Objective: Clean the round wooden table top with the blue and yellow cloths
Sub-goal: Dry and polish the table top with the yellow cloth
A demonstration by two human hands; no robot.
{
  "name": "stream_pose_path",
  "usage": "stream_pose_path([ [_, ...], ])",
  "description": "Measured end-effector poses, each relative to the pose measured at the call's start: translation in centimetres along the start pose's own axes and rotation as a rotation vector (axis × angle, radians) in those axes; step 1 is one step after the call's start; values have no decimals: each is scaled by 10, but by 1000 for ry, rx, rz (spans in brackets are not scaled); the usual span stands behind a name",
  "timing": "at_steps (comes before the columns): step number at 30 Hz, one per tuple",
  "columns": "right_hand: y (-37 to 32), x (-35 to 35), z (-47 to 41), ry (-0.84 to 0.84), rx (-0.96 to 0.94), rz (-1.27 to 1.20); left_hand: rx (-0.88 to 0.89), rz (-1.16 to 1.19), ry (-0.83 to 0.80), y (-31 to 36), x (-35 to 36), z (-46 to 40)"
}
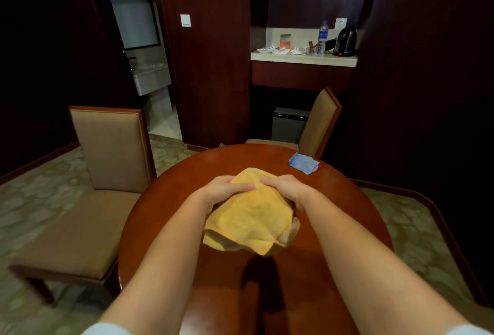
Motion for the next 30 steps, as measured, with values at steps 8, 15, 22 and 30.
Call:
stream_pose_path([
  [8, 0, 0, -4, 132, -18, 541, -270, -134, -237, -32, 15, 0],
  [15, 45, 13, -17, -34, 176, 574, -451, -524, -246, -51, 18, -9],
  [22, 20, 1, -27, 54, -78, 247, 12, -903, 188, -14, -11, -23],
  [30, 106, 50, -53, -122, 105, 912, -148, -1274, -119, -124, 42, -50],
])
Point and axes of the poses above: each hand's wrist, its own z-axis away from the middle knuckle, its own x-axis out of the palm, y = z × x, the point moved 8 cm from there along -z, towards the middle knuckle, and after that the axes turned 11 degrees about -y, right-handed, at the moved point
